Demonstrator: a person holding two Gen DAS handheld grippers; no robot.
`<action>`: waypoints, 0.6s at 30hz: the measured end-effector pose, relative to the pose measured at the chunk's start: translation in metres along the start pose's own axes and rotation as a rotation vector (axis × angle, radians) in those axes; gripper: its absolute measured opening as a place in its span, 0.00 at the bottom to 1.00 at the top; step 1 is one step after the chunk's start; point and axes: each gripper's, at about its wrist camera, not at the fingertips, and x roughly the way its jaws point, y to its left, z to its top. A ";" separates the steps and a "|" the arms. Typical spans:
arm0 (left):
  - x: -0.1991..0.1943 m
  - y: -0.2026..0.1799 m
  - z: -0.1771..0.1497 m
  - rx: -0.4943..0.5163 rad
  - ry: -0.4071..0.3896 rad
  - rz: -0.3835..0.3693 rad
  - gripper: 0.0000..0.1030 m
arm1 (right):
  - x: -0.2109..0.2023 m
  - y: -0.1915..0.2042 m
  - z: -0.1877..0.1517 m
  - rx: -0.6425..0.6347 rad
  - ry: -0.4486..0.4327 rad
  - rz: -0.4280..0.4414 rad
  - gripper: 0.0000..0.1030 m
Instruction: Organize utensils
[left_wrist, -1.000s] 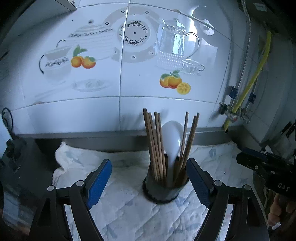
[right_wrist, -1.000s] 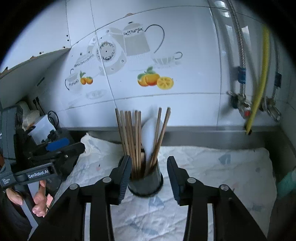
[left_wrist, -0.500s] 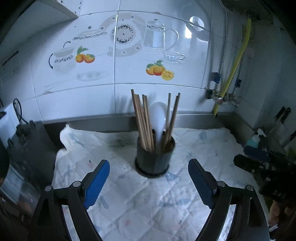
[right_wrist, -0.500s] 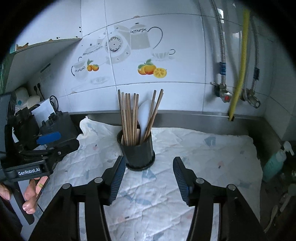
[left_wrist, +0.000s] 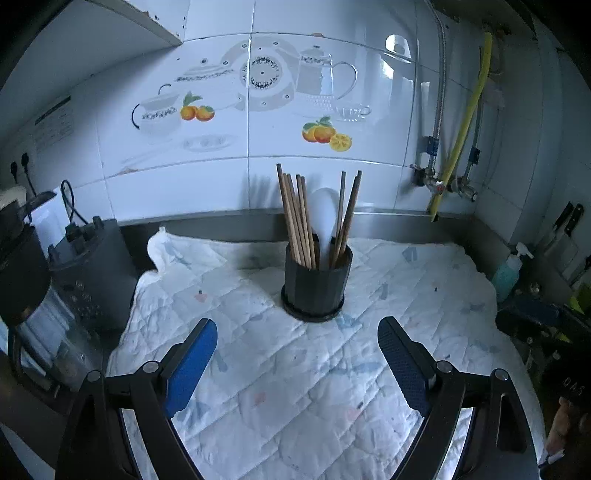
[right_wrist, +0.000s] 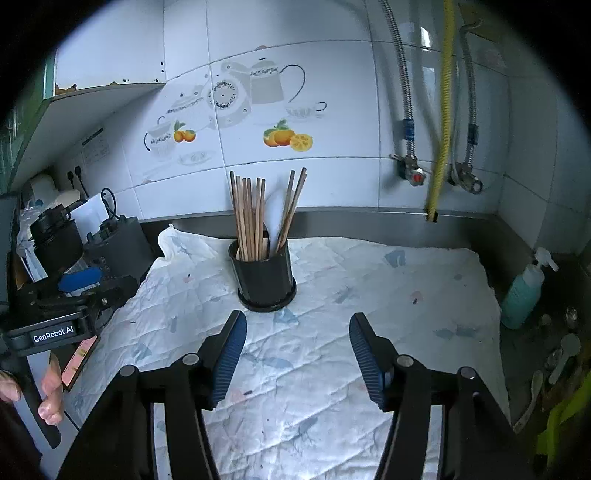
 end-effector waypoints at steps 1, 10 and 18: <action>-0.001 0.000 -0.003 -0.003 0.003 0.000 0.93 | -0.001 0.000 -0.002 0.002 0.001 0.000 0.62; -0.011 -0.001 -0.023 -0.016 0.019 0.004 0.93 | -0.013 -0.001 -0.014 0.003 0.006 -0.004 0.62; -0.016 -0.003 -0.026 -0.013 0.015 0.009 0.93 | -0.015 -0.002 -0.020 0.009 0.007 0.003 0.62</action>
